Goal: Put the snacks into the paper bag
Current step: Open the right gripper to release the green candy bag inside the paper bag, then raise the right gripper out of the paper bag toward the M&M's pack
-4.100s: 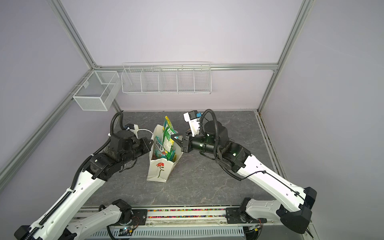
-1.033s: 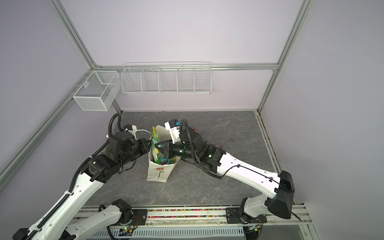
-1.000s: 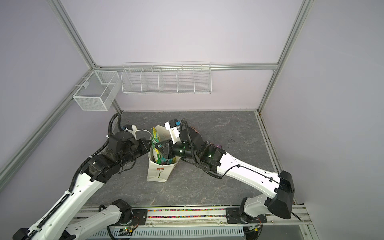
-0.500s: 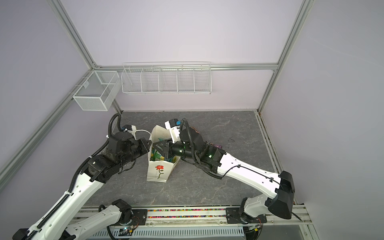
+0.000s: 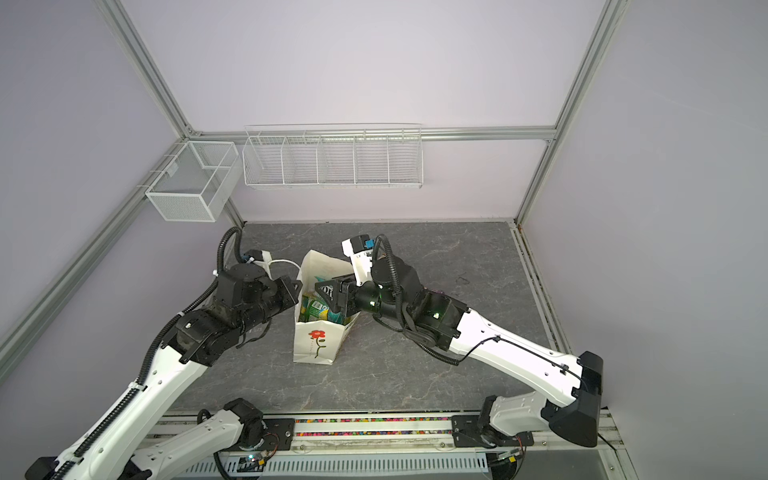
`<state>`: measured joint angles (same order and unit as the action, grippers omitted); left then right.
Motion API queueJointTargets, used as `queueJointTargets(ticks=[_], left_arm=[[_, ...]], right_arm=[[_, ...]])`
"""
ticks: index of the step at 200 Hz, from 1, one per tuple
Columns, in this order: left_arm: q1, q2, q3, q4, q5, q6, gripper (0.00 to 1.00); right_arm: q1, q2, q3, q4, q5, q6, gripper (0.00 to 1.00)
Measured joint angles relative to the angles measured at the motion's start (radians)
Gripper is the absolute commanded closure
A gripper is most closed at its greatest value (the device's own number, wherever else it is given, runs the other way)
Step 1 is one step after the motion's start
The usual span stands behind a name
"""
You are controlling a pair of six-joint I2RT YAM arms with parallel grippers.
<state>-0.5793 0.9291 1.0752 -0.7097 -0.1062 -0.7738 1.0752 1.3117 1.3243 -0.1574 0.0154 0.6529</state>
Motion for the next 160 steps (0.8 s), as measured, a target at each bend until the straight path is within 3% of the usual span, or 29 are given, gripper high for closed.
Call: queueJointTargets(ticks=[80, 160], left_arm=[[0.0, 0.0, 0.0, -0.014, -0.016, 0.007, 1.0], [0.0, 0.006, 0.008, -0.021, -0.021, 0.008, 1.0]], right_arm=[[-0.055, -0.113, -0.002, -0.139, 0.13, -0.055, 0.24], [-0.183, -0.231, -0.076, -0.214, 0.152, -0.055, 0.16]])
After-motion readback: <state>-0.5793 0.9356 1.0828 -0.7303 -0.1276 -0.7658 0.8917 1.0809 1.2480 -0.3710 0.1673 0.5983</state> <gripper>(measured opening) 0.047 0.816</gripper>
